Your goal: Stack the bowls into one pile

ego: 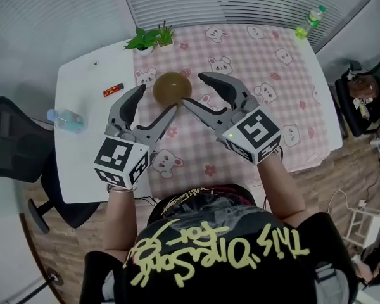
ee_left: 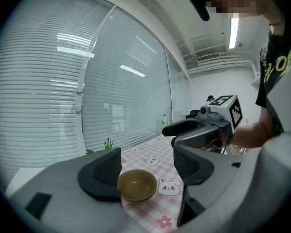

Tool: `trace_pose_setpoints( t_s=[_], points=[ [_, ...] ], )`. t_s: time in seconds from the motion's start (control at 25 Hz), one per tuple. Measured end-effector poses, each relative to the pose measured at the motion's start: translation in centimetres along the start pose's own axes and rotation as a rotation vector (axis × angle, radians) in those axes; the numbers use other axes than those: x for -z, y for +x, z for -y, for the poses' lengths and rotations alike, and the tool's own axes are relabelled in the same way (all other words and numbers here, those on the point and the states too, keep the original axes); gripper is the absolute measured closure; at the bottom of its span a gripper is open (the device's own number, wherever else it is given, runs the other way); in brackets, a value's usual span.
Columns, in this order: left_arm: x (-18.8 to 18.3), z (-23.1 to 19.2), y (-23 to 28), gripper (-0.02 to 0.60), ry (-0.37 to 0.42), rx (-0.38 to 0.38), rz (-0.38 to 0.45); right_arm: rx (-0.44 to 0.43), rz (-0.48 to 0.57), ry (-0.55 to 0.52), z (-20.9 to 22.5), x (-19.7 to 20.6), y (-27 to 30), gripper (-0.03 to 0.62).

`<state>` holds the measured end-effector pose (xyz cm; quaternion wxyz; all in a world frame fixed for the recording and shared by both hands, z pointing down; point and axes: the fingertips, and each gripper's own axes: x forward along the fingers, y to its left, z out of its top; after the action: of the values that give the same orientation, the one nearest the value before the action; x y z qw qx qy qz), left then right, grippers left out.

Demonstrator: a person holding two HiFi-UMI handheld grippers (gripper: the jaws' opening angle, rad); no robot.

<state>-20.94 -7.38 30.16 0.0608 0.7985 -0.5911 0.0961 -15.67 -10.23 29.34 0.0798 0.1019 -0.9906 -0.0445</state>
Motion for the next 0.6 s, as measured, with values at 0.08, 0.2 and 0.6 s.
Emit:
trace_pose_setpoints(
  t_s=[0.08,0.2,0.6],
  points=[
    [-0.4,0.2,-0.1,0.256,0.004,0.001,0.012,0.002,0.012,0.0,-0.1,-0.5,-0.2,0.354],
    [-1.2,0.4,-0.4,0.279,0.009,-0.004,0.032,0.0,0.035,-0.002,-0.3,-1.3,-0.4,0.383],
    [-3.1,0.7,-1.5,0.411,0.021,-0.041,0.096,0.019,0.102,0.012,-0.1,-3.2,-1.2,0.531]
  ],
)
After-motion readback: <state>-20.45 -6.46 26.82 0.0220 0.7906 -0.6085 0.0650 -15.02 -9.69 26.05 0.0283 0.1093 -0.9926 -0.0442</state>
